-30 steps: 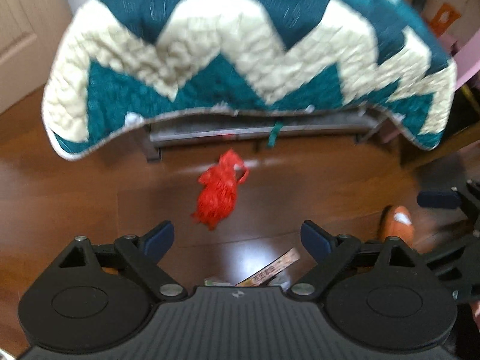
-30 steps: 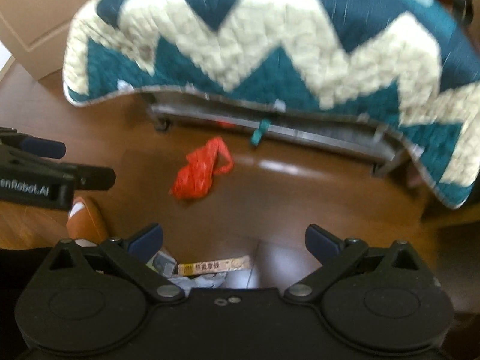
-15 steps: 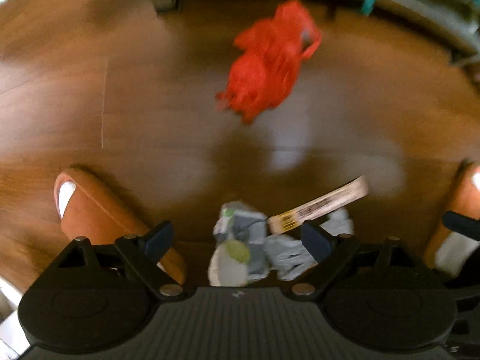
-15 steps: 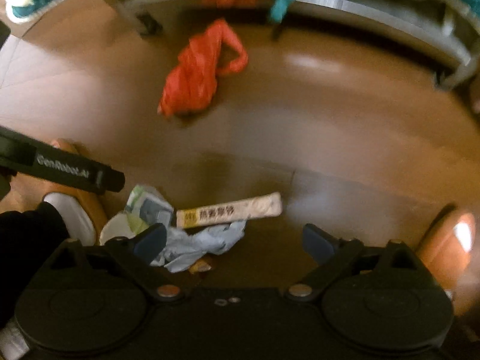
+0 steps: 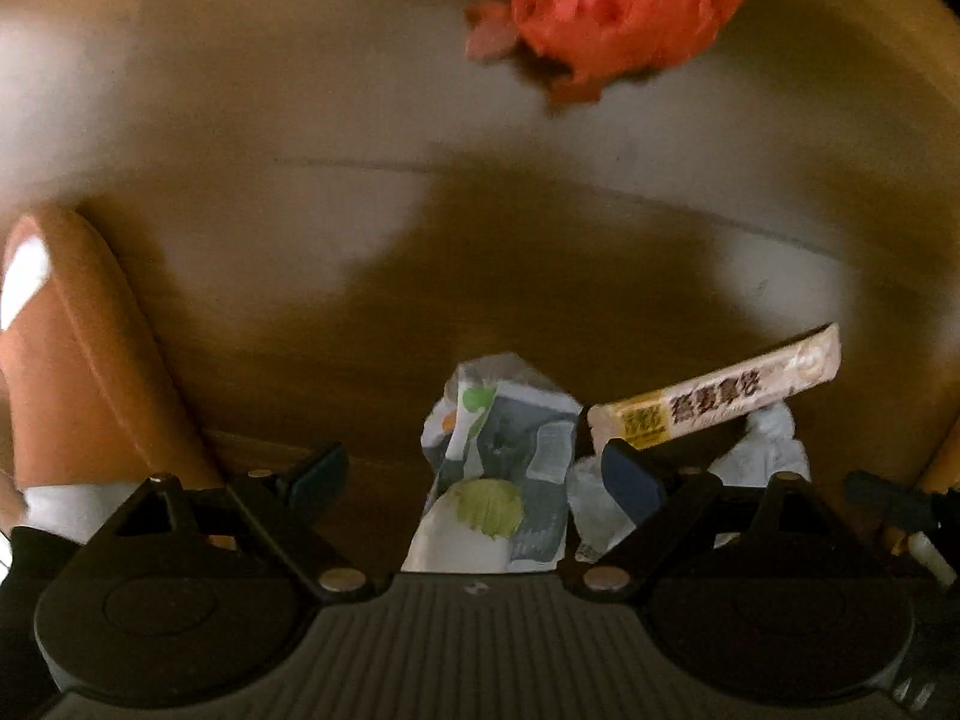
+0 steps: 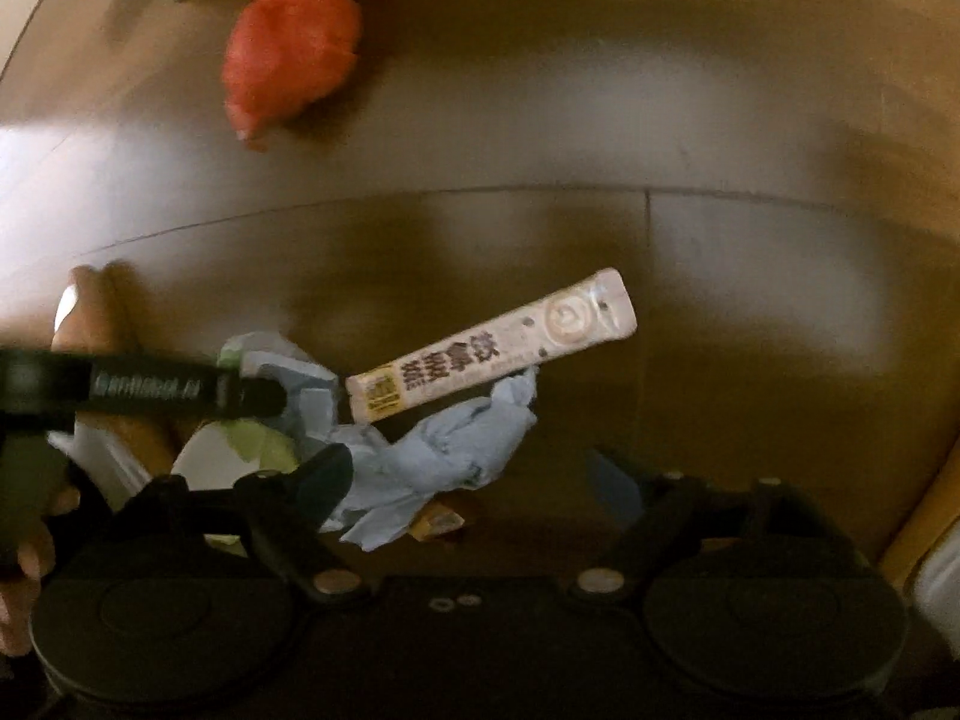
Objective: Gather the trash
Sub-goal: 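Grasp the cabbage leaf with the left tool while the right tool grasps the crumpled paper, then lift the cabbage leaf and crumpled paper up to the teal wastebasket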
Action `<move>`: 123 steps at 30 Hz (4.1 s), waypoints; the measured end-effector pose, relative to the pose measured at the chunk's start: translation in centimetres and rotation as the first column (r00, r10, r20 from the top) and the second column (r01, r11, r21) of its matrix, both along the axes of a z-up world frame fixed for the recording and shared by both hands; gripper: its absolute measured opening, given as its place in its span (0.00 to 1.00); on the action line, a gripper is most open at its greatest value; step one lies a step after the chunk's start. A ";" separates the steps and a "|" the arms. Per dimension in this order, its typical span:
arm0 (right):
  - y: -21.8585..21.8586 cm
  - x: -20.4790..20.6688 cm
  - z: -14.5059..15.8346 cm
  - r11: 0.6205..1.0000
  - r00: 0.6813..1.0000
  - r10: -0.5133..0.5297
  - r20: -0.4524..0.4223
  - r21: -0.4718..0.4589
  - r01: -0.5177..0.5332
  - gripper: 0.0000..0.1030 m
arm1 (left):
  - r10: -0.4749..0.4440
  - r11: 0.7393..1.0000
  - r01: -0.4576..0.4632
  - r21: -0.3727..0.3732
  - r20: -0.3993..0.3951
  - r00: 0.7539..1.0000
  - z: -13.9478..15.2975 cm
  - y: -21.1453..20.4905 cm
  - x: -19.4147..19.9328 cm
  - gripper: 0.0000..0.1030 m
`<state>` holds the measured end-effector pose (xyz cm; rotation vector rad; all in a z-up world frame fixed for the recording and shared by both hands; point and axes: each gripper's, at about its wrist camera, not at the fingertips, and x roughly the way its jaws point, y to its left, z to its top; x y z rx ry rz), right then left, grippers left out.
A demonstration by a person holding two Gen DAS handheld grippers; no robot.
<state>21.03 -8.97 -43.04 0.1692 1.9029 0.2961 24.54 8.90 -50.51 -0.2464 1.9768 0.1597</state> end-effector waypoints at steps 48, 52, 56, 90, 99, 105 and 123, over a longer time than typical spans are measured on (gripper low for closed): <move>-4.3 3.9 23.6 0.996 0.897 -0.070 0.436 0.081 0.038 0.30 | -0.040 0.995 0.069 -0.065 0.373 0.927 22.5 -2.5 -0.7 0.12; -5.3 2.5 29.5 0.996 0.837 -0.054 0.545 0.085 0.009 0.30 | -0.033 0.996 0.071 -0.057 0.503 0.864 27.5 -2.8 -1.3 0.12; -5.9 1.2 35.0 0.997 0.767 -0.042 0.641 0.082 -0.013 0.30 | -0.052 0.996 0.084 -0.023 0.617 0.785 33.0 -3.4 -2.1 0.12; -4.8 1.5 65.8 0.995 0.070 -0.003 0.998 0.009 -0.095 0.30 | -0.183 0.983 0.043 0.179 0.974 0.133 65.7 -4.5 -1.4 0.13; -1.8 5.7 69.0 0.995 -0.040 0.032 0.999 -0.035 -0.092 0.30 | -0.254 0.967 0.000 0.254 0.966 0.055 69.4 -3.4 3.1 0.13; -0.1 10.1 68.4 0.996 -0.025 0.045 0.999 -0.047 -0.079 0.30 | -0.273 0.962 -0.015 0.274 0.961 0.041 70.5 -1.8 7.2 0.13; 4.8 20.8 61.1 0.988 0.172 0.119 0.978 -0.099 -0.120 0.30 | -0.279 0.958 -0.002 0.285 0.937 0.210 64.6 0.0 19.0 0.13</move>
